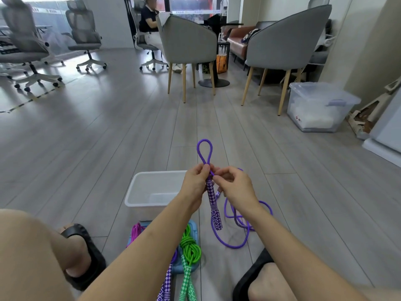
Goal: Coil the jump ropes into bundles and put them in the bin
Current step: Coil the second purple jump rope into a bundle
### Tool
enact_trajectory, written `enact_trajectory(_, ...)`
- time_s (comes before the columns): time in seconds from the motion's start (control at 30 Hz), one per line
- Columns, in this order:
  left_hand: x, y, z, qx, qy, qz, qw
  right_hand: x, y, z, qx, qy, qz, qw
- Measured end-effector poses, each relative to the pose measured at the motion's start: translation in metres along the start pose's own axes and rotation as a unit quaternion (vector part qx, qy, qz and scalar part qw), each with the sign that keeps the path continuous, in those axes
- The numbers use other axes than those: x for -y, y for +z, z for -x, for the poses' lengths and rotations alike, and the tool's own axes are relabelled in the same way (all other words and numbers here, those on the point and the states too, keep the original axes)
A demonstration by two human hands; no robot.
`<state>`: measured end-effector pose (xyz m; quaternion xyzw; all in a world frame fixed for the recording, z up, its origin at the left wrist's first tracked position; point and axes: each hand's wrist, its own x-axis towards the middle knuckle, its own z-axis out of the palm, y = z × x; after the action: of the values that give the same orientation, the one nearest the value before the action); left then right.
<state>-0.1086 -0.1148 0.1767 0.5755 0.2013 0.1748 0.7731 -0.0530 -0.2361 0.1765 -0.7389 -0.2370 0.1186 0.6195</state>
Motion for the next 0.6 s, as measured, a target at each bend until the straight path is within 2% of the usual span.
enact_trajectory(0.1,-0.012,-0.009,-0.010,-0.056,0.025,0.062,0.996,0.002,-0.006,-0.002,0.112,0.009,0.024,0.993)
enact_trajectory(0.2,-0.030,-0.025,-0.021,-0.094,0.053,0.099,0.989,0.005,-0.024,-0.001,0.232,-0.022,0.090,0.968)
enact_trajectory(0.27,-0.043,-0.038,-0.027,-0.103,0.058,0.129,0.984,0.004,-0.040,-0.005,0.261,-0.034,0.134,0.956)
enact_trajectory(0.37,-0.055,-0.049,-0.028,-0.093,0.068,0.084,0.990,0.000,-0.058,-0.015,0.213,-0.050,0.158,0.963)
enact_trajectory(0.5,-0.042,-0.036,-0.018,-0.022,0.070,-0.083,0.994,0.004,-0.055,-0.019,0.145,-0.082,0.111,0.980)
enact_trajectory(0.6,-0.031,-0.026,-0.006,0.025,0.060,-0.126,0.990,0.017,-0.043,-0.015,0.132,-0.103,0.129,0.977)
